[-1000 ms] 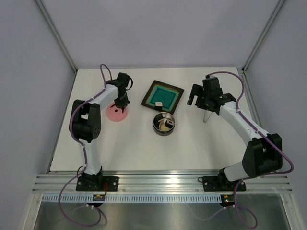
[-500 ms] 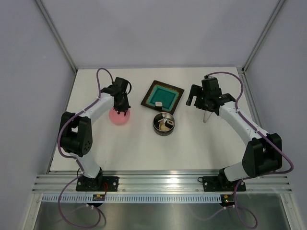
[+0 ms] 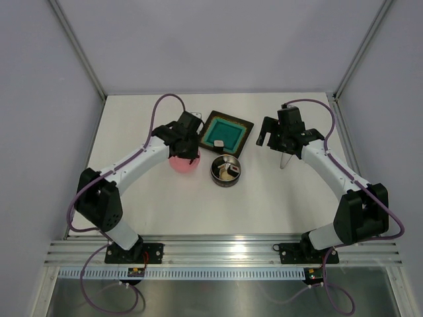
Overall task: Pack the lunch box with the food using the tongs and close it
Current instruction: Pick up the box lid from the center of the board.
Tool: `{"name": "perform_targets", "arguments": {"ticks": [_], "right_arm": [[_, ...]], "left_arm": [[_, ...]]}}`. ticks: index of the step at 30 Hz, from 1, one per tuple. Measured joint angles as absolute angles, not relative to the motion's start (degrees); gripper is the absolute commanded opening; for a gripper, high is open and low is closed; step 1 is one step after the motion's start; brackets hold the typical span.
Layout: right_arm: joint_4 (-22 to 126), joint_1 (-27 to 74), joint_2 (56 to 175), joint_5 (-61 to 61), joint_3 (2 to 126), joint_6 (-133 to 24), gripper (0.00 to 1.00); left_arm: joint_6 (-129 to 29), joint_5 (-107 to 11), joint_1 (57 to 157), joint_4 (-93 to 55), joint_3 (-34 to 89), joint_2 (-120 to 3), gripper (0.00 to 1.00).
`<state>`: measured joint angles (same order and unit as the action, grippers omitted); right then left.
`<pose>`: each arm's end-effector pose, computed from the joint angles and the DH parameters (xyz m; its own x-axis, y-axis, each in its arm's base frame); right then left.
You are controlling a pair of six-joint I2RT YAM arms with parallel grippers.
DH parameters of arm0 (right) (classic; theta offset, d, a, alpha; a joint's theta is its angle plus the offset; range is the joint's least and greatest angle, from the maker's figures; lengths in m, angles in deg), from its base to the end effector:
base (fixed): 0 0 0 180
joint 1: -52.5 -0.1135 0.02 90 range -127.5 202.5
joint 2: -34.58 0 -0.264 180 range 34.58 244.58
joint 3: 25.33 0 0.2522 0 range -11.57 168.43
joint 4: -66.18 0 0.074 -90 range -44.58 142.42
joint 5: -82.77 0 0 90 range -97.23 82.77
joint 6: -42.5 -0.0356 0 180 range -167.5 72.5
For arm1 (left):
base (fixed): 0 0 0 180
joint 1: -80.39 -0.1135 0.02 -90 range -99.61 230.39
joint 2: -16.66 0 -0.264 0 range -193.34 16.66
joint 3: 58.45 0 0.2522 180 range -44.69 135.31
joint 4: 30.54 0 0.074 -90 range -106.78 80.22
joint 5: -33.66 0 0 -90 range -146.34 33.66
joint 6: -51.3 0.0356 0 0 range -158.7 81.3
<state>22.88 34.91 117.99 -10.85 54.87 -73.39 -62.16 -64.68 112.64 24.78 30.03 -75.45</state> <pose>0.3028 0.0936 0.2822 -0.7358 0.2239 -0.6392 0.0679 0.9634 0.2593 0.2884 -0.1759 0.2678 -0.8497 0.0703 -0.5226 0.1378 0.9862 -0.0913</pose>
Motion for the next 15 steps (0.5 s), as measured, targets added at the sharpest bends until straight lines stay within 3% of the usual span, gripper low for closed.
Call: {"name": "perform_targets", "arguments": {"ticks": [15], "right_arm": [[21.37,36.62,111.92,-15.35,51.59,-74.79,0.99]], "left_arm": [[-58.38,-64.29,127.52,32.46,51.89,-85.77,0.0]]}}
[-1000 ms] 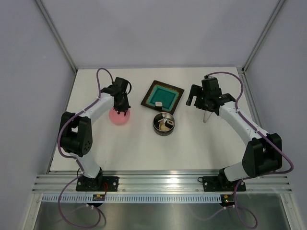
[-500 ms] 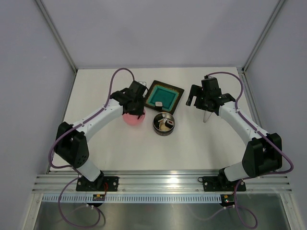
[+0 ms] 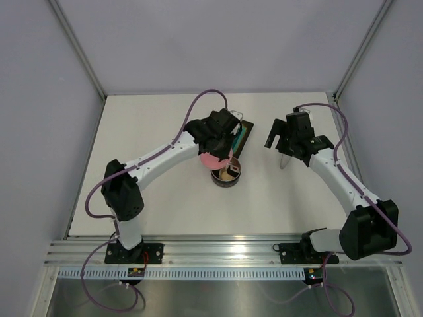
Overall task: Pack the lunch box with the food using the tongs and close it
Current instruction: Pick up the box lid from the center of the board, then close the box lid on the packing box.
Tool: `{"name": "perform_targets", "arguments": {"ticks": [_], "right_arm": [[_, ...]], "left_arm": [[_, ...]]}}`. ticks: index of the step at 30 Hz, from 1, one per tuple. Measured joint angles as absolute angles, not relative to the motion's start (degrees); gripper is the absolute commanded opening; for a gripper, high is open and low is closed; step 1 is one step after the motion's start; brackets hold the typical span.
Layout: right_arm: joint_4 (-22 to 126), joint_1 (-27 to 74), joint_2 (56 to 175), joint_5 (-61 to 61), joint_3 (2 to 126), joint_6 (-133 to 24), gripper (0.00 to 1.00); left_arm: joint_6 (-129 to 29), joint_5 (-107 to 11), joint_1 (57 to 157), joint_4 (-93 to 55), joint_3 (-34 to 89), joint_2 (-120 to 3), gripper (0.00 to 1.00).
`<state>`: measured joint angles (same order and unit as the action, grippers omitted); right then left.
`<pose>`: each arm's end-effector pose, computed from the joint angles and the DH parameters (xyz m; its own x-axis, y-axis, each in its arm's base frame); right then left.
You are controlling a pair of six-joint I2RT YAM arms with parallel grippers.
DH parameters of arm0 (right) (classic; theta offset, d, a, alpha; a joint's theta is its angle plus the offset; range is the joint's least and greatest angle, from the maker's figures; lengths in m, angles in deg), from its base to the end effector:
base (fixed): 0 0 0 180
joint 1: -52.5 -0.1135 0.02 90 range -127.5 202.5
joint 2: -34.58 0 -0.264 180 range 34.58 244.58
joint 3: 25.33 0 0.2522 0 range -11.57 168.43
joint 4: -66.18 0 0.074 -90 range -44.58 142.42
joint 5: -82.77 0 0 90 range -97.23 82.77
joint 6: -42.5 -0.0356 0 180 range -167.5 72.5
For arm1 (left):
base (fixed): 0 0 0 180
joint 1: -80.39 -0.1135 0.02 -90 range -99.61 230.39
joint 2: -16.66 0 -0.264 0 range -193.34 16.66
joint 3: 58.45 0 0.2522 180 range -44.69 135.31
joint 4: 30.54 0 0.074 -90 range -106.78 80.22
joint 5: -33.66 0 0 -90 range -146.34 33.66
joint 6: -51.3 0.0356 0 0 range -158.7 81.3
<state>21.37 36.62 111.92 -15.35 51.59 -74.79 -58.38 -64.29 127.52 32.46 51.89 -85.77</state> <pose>0.2815 0.0749 0.2917 -0.6872 0.2764 -0.6719 0.1574 0.9595 0.2338 0.2684 -0.2819 0.3164 -0.7516 0.3195 -0.5771 0.4449 0.8915 -0.0859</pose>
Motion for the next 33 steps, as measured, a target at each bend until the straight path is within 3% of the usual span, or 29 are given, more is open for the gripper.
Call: {"name": "perform_targets", "arguments": {"ticks": [14,33], "right_arm": [[20.25,37.05,108.86,-16.82,49.21,-75.68,0.99],[19.99,37.08,108.71,-16.77,48.81,-75.82,0.99]], "left_arm": [[-57.88,-64.0,131.78,34.62,58.12,-99.28,0.0],[-57.46,-62.82,133.29,34.6,58.79,-101.22,0.0]]}}
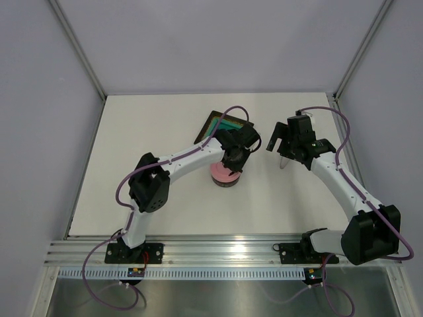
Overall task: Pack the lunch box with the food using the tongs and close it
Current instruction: Close the box lid on the packing box.
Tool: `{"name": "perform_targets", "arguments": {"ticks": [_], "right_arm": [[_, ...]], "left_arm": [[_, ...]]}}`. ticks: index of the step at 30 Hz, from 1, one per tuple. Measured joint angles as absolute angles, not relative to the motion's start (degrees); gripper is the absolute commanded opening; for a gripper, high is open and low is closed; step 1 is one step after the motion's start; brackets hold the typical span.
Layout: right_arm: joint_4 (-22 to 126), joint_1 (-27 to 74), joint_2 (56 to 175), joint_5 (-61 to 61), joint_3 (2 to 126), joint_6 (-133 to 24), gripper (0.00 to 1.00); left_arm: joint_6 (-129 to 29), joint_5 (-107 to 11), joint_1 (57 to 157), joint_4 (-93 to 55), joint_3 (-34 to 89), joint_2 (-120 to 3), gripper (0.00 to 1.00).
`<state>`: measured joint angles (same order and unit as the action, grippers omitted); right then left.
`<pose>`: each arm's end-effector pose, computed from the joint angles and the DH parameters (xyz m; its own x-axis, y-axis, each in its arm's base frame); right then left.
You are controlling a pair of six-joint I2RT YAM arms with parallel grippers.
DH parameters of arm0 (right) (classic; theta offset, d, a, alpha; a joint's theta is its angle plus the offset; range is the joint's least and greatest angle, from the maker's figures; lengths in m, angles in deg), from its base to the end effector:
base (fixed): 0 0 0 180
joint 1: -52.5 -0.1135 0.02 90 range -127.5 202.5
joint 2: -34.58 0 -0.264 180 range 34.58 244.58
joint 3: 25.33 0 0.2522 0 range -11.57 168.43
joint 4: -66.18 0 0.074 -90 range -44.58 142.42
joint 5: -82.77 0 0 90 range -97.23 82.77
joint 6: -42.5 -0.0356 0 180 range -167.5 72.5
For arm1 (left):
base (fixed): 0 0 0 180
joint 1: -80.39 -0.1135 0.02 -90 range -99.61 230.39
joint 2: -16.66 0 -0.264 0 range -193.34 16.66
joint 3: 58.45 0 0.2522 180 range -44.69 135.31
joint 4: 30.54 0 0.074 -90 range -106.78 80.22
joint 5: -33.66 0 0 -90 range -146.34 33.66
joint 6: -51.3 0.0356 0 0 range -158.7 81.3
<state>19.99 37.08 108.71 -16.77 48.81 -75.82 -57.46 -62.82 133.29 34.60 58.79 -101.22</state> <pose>0.2672 0.0676 0.2888 -0.6842 0.2966 -0.6663 0.1965 0.9548 0.2232 0.2689 -0.3489 0.2443 -0.7668 0.4841 -0.4215 0.5470 0.8364 -0.0345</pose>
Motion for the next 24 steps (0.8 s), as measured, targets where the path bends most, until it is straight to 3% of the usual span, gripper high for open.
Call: {"name": "perform_targets", "arguments": {"ticks": [11,13,14,16,24], "right_arm": [[20.01,37.08,108.71,-16.75,48.64,-75.82,0.99],[20.01,37.05,108.71,-16.75,48.55,-75.82,0.99],[19.99,37.05,108.71,-16.75,48.51,-75.82,0.99],[20.01,37.05,108.71,-16.75,48.51,-75.82,0.99],[19.99,37.08,108.71,-16.73,48.51,-75.79,0.99]], "left_arm": [[-57.2,-62.52,133.47,34.53,59.01,-101.64,0.02],[-57.11,-62.49,133.47,34.53,59.01,-101.64,0.14],[-56.98,-62.47,133.47,34.53,59.01,-101.64,0.3],[-56.65,-62.28,133.47,34.47,59.01,-101.64,0.42],[-56.89,-60.64,133.62,34.25,58.53,-101.05,0.47]]}}
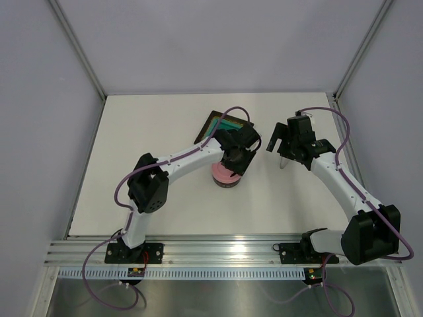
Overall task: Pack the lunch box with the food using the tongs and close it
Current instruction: Close the box lid on the packing box.
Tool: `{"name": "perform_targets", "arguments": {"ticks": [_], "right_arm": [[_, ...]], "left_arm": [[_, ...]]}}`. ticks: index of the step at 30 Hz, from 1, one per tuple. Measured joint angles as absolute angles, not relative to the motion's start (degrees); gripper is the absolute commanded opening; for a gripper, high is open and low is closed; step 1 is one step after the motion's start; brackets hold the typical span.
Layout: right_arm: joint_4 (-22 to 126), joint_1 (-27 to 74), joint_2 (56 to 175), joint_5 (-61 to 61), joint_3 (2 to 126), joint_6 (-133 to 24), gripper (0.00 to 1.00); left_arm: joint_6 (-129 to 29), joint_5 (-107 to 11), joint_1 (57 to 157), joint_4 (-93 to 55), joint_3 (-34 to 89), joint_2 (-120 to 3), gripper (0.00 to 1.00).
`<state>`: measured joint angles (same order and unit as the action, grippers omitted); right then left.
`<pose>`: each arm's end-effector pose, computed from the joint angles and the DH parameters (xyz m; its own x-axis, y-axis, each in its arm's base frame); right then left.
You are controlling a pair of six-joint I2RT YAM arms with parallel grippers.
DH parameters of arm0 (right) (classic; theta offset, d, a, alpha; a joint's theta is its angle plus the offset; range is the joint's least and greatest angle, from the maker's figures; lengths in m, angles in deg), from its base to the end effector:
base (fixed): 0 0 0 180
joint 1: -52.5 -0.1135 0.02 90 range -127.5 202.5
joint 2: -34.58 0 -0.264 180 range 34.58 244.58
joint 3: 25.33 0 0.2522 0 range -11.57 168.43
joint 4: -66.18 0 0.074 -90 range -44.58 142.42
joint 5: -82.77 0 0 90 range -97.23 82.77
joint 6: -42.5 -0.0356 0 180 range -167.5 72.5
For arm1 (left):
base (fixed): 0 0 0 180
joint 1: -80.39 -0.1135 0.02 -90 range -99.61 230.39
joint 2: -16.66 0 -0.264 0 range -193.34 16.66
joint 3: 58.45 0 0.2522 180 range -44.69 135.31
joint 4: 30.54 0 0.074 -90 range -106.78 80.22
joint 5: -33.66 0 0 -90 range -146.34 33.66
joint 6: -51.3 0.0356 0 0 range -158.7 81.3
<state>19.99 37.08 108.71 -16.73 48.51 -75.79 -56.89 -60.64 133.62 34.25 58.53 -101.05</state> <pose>0.2668 0.0675 0.2870 -0.6879 0.2952 -0.6631 0.1968 0.9552 0.2210 0.2657 -0.3511 0.2444 -0.7611 0.4985 -0.4150 0.5711 0.8183 -0.0645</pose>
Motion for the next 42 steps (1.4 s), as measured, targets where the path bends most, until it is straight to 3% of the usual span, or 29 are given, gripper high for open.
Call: {"name": "perform_targets", "arguments": {"ticks": [2,4,5,10,13,14,15,16,17,24,34,42], "right_arm": [[19.99,37.08,108.71,-16.6,48.51,-75.79,0.98],[19.99,37.08,108.71,-16.51,48.51,-75.82,0.97],[20.01,37.08,108.71,-16.27,48.51,-75.84,0.96],[20.58,36.49,108.81,-13.36,48.51,-76.65,0.73],[21.35,33.53,109.93,-12.64,48.92,-77.28,0.53],[21.32,31.59,111.0,-12.45,49.54,-77.35,0.32],[21.35,29.58,112.44,-12.23,50.37,-77.1,0.18],[21.39,27.35,114.1,-12.01,51.52,-77.32,0.06],[21.39,25.29,115.87,-11.75,52.7,-77.67,0.0],[22.64,17.45,122.37,-9.58,56.68,-78.66,0.0],[24.63,17.25,132.18,-4.64,57.34,-81.19,0.0],[23.27,17.03,130.72,-5.32,56.88,-81.96,0.0]], "left_arm": [[-56.89,-60.59,133.64,34.49,58.29,-100.06,0.43],[-57.37,-60.57,133.62,34.62,57.99,-98.42,0.08],[-57.53,-60.48,133.62,34.66,57.88,-97.29,0.0],[-57.79,-59.06,132.5,32.83,53.81,-88.11,0.0],[-58.53,-57.64,129.97,30.38,49.0,-81.59,0.0],[-58.88,-56.88,128.61,29.35,46.88,-79.82,0.0],[-59.41,-55.74,127.0,28.17,44.81,-78.6,0.0],[-60.06,-54.21,125.16,26.64,42.4,-77.68,0.0],[-60.65,-53.07,123.48,25.7,40.26,-77.44,0.0],[-63.73,-47.76,119.61,21.59,33.62,-80.0,0.0],[-65.79,-43.74,120.29,14.53,32.11,-85.61,0.0],[-65.96,-42.54,120.18,13.86,31.56,-86.47,0.0]]}}
